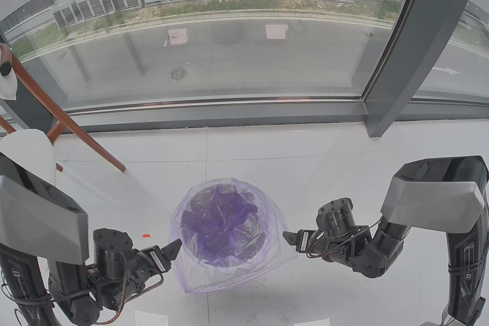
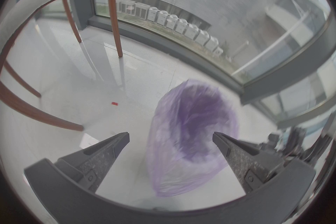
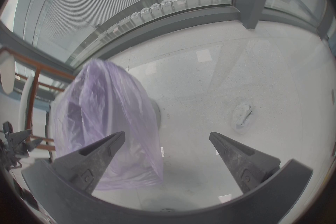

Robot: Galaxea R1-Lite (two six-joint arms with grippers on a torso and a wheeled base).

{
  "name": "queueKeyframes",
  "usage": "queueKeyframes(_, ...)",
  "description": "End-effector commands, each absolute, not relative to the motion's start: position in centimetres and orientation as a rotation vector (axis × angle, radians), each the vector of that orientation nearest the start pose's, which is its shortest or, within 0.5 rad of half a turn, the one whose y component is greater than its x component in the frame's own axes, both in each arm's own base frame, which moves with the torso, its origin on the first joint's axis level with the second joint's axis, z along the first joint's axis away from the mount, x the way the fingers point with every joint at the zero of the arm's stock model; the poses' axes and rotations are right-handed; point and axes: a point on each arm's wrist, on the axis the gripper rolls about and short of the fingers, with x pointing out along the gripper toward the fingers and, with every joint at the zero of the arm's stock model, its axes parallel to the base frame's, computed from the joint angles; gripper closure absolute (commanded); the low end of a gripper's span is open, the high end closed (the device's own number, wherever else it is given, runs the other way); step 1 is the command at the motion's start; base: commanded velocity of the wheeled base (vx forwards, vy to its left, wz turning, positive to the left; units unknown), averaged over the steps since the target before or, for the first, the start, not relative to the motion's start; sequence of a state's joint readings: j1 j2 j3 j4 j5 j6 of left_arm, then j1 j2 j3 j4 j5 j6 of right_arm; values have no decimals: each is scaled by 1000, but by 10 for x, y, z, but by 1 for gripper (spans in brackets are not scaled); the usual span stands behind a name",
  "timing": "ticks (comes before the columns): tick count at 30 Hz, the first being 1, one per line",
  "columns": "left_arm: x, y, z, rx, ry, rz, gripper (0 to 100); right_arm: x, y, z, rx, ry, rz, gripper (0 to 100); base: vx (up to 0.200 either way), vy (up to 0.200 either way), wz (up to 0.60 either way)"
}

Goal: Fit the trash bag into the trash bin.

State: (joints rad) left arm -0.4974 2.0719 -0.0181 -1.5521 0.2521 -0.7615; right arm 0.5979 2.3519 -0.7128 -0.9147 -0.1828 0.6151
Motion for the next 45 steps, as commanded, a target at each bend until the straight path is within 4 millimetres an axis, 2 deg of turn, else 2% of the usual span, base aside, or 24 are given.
queueKeyframes(1,195,-95,89,-770,276,-211,0,307,154,-3,443,710,91,0,0,0,0)
queueKeyframes(4,199,-94,104,-800,202,-238,0,316,120,-4,424,703,19,0,0,0,0)
queueKeyframes(7,204,-89,107,-808,180,-227,0,320,85,-10,362,716,-27,0,0,0,0)
queueKeyframes(9,202,-88,104,-803,199,-229,0,320,78,-9,342,716,-24,0,0,0,0)
queueKeyframes(12,196,-87,85,-753,323,-202,0,319,79,-9,335,720,-11,0,0,0,0)
queueKeyframes(13,198,-86,66,-699,419,-155,0,318,83,-10,330,723,0,0,0,0,0)
queueKeyframes(15,206,-88,40,-591,522,-109,0,316,92,-10,320,728,19,0,0,0,0)
queueKeyframes(16,209,-89,35,-565,535,-104,0,315,93,-11,318,730,23,0,0,0,0)
queueKeyframes(17,218,-86,18,-484,575,-70,0,314,97,-12,313,733,33,0,0,0,0)
queueKeyframes(21,234,-85,-13,-389,632,-37,0,314,102,-13,305,737,43,0,0,0,0)
queueKeyframes(22,234,-85,-13,-389,632,-37,0,314,102,-14,304,738,42,0,0,0,0)
queueKeyframes(24,241,-87,-28,-338,660,-37,0,313,103,-18,299,749,43,0,0,0,0)
queueKeyframes(26,241,-87,-34,-280,680,-48,0,313,103,-18,298,753,42,0,0,0,0)
queueKeyframes(34,245,-87,-52,-186,717,-63,0,313,104,-21,295,758,43,0,0,0,0)
queueKeyframes(41,256,-52,-73,-91,721,126,0,310,108,-24,287,771,53,0,0,0,0)
queueKeyframes(43,256,-47,-84,-89,734,152,0,309,108,-27,283,780,52,0,0,0,0)
queueKeyframes(45,257,-45,-86,-93,723,159,0,309,110,-27,280,781,58,0,0,0,0)
